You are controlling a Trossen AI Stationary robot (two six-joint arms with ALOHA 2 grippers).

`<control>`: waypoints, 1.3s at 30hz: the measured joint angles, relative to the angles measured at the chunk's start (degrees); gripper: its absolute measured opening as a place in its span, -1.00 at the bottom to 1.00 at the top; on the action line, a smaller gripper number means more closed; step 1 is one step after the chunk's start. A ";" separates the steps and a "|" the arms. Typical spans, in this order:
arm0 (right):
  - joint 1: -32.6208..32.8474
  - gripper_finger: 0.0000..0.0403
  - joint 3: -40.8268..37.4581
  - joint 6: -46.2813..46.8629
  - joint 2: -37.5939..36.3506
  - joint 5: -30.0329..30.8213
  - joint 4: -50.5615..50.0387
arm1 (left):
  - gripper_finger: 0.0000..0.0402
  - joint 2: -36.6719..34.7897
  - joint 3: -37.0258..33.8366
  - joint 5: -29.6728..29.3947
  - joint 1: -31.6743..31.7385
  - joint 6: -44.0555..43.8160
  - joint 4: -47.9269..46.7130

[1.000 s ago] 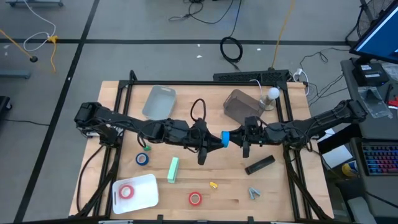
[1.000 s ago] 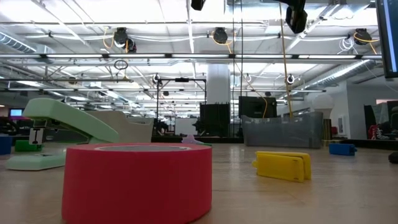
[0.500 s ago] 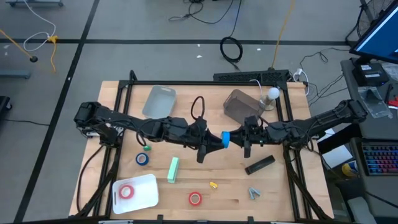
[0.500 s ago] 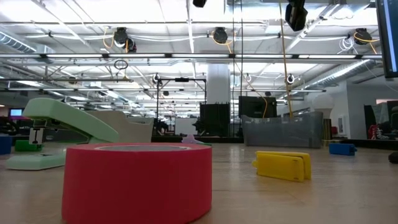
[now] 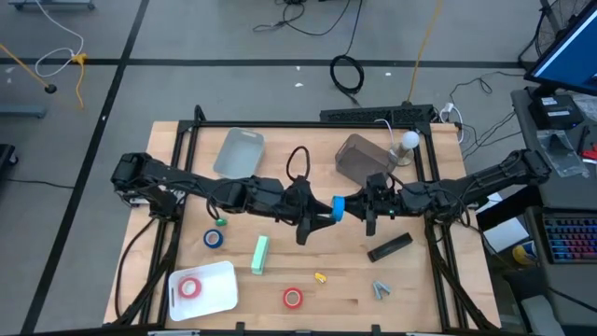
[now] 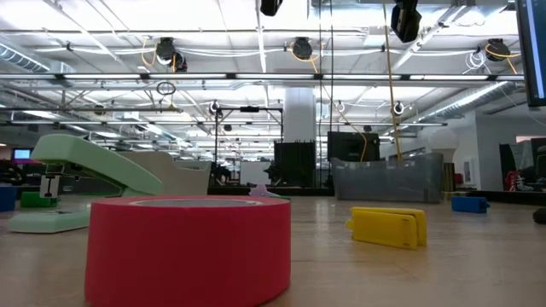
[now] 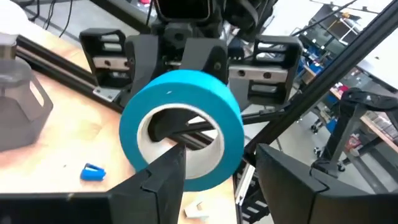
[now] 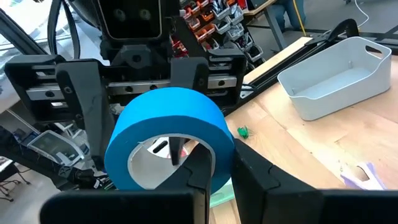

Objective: Pick and place Stapler, Stapler remover, tape
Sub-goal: Put the light blue tape into the white bin

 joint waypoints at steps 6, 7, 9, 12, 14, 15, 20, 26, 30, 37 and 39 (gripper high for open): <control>-1.19 -0.85 0.00 0.45 0.39 -0.08 0.19 | -0.03 0.47 0.00 -1.06 0.13 0.35 1.80; -1.36 -0.85 0.00 0.46 0.37 -0.17 0.25 | -0.03 0.61 0.00 -1.20 0.13 0.17 1.72; -1.61 -0.85 0.00 0.44 0.39 -0.28 0.32 | -0.03 1.41 0.00 -1.05 0.17 -0.03 1.96; -1.81 -0.85 -0.04 0.33 0.42 -0.52 -0.57 | -0.07 2.05 0.00 -1.16 0.38 0.20 2.28; -1.81 -0.85 -0.04 0.35 0.42 -0.38 -0.36 | -0.16 2.02 0.00 -1.01 0.67 0.20 2.66; -1.81 -0.85 -0.04 0.35 0.42 -0.32 -0.24 | -0.21 2.01 0.00 -1.00 0.86 0.24 2.76; -1.84 -0.85 -0.04 0.33 0.39 -0.28 -0.41 | -0.59 2.01 0.00 1.36 1.70 1.06 3.74; -1.81 -0.83 -0.04 0.37 0.39 -0.65 -0.62 | -0.81 1.99 0.00 3.52 2.03 2.56 3.73; -1.81 -0.82 -0.04 0.37 0.39 -0.56 -0.67 | -0.81 1.99 0.00 3.58 2.03 1.70 3.66; -1.81 -0.78 -0.04 0.04 0.39 -1.39 -0.54 | -0.81 1.99 0.00 3.73 1.97 1.87 3.55; -1.84 -0.72 -0.04 0.02 0.39 -1.35 -0.54 | -0.81 1.99 0.00 3.69 1.90 1.86 3.53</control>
